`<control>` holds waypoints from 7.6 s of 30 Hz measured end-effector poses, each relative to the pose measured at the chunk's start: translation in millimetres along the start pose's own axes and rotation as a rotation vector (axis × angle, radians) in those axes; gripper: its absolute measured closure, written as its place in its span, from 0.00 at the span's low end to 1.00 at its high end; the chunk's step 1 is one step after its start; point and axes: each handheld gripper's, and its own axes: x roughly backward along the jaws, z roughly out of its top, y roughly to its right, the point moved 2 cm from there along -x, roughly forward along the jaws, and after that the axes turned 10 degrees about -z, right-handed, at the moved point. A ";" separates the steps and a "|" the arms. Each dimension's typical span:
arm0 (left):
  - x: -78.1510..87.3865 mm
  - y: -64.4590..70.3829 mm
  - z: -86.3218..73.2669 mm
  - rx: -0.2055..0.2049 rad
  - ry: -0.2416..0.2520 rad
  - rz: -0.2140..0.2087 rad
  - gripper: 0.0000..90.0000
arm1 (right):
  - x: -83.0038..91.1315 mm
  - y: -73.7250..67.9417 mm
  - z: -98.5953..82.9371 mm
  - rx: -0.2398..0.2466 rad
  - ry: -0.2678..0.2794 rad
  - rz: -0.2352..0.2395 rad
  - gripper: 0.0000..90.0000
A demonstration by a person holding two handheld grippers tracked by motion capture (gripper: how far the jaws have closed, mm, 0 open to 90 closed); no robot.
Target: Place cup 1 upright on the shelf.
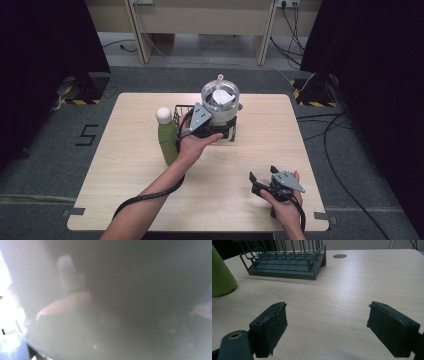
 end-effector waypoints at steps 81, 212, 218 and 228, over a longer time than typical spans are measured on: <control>-80.6 -33.0 2.6 -0.079 -0.004 0.424 0.10 | 1.6 1.4 -0.6 -0.005 -0.004 0.025 0.17; -84.0 -43.7 -61.2 0.042 -0.115 0.419 0.01 | 0.9 -0.9 -0.5 0.013 -0.009 0.040 0.17; -82.9 -43.8 -58.9 0.042 -0.114 0.420 0.00 | 0.6 -0.9 -0.5 0.013 -0.011 0.042 0.17; -80.4 -41.4 -59.8 0.037 -0.110 0.425 0.00 | 0.6 -1.3 -0.4 0.014 -0.011 0.043 0.17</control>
